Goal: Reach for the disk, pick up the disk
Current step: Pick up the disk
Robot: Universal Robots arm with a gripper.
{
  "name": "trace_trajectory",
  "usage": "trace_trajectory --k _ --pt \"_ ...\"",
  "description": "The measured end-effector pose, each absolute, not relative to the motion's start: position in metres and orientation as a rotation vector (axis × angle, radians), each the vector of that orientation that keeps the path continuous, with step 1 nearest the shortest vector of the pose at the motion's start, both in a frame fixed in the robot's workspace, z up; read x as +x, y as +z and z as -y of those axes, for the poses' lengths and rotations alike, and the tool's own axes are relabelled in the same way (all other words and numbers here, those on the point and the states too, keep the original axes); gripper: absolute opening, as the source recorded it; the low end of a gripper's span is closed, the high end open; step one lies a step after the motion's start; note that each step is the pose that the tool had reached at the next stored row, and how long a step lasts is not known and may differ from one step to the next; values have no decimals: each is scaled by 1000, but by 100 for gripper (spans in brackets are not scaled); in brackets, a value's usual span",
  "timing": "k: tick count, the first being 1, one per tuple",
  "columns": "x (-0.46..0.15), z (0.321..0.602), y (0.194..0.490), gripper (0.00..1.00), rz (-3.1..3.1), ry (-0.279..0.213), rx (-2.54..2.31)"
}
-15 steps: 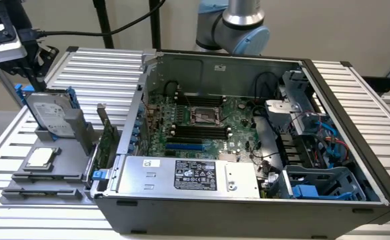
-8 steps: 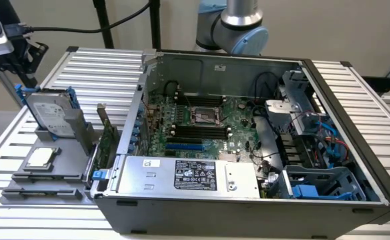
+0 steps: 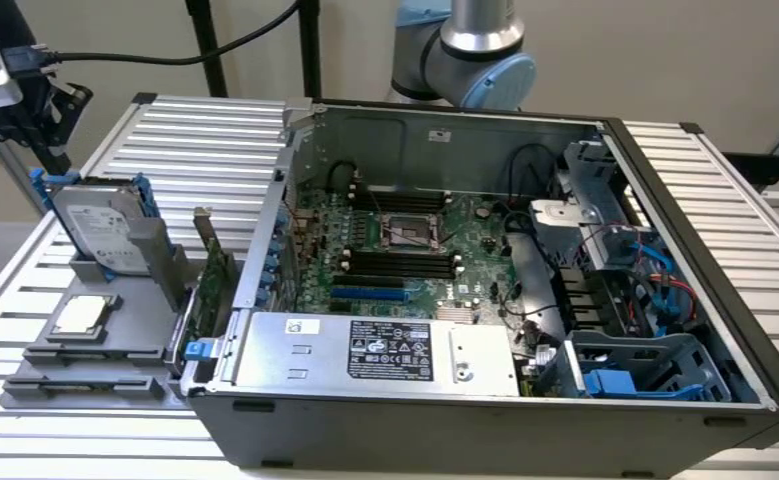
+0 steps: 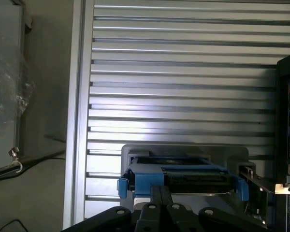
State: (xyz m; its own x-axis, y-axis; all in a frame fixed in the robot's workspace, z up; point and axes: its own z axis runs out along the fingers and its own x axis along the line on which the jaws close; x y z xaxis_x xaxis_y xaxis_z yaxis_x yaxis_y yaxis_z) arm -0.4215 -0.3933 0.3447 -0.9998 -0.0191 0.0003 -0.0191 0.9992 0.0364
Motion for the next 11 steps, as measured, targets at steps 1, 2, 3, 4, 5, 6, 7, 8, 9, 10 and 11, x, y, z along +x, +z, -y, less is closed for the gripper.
trace_trajectory --k 1,2,3,4,5,6,7,8,9,10,11 --pt "-421 393 345 11 3140 -57 30" --pt "-421 393 345 11 3140 -57 30" --pt "-421 393 345 11 3140 -57 30" --pt "-421 393 345 11 3140 -57 30" --pt "-421 393 345 11 3140 -57 30" --pt "-421 393 345 11 3140 -57 30" --pt "-421 393 345 11 3140 -57 30" --pt "-421 393 345 11 3140 -57 30" --pt "-421 393 345 11 3140 -57 30" --pt "-421 393 345 11 3140 -57 31" --pt "-421 393 345 11 3140 -58 40"
